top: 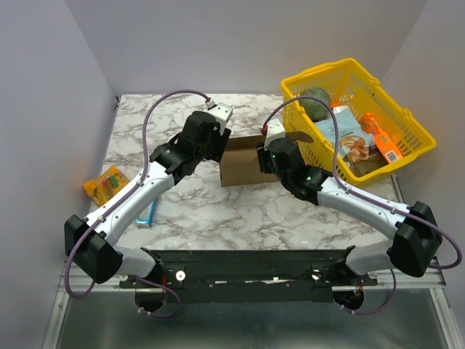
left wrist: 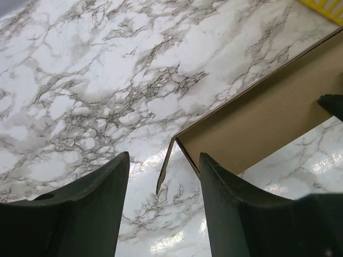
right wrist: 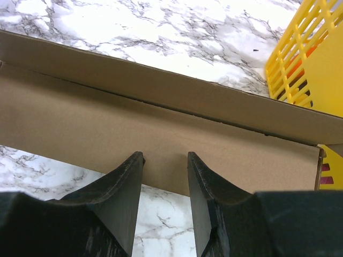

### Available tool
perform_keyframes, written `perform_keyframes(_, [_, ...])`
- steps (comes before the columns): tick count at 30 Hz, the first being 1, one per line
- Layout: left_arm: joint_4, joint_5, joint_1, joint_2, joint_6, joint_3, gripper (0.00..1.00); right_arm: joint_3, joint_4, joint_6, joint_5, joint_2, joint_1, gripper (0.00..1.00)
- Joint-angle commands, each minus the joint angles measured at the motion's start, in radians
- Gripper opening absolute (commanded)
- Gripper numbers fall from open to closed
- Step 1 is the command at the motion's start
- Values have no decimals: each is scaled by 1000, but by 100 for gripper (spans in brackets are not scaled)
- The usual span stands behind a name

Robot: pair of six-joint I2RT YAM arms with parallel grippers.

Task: Fold the paper box

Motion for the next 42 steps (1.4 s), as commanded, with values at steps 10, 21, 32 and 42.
perform_keyframes(10, [-96,6,1,12,9,59,52,-37,-175,-11,-41,17,6,47])
perform_keyframes(21, [-117,18,1,18,3,31,47,-34,-175,-12,-41,17,6,47])
perform_keyframes(32, [-142,46,1,48,-34,35,10,-35,-173,-12,-38,18,5,47])
perform_keyframes(42, [-122,126,10,101,-211,85,0,-48,-156,-3,-44,31,5,47])
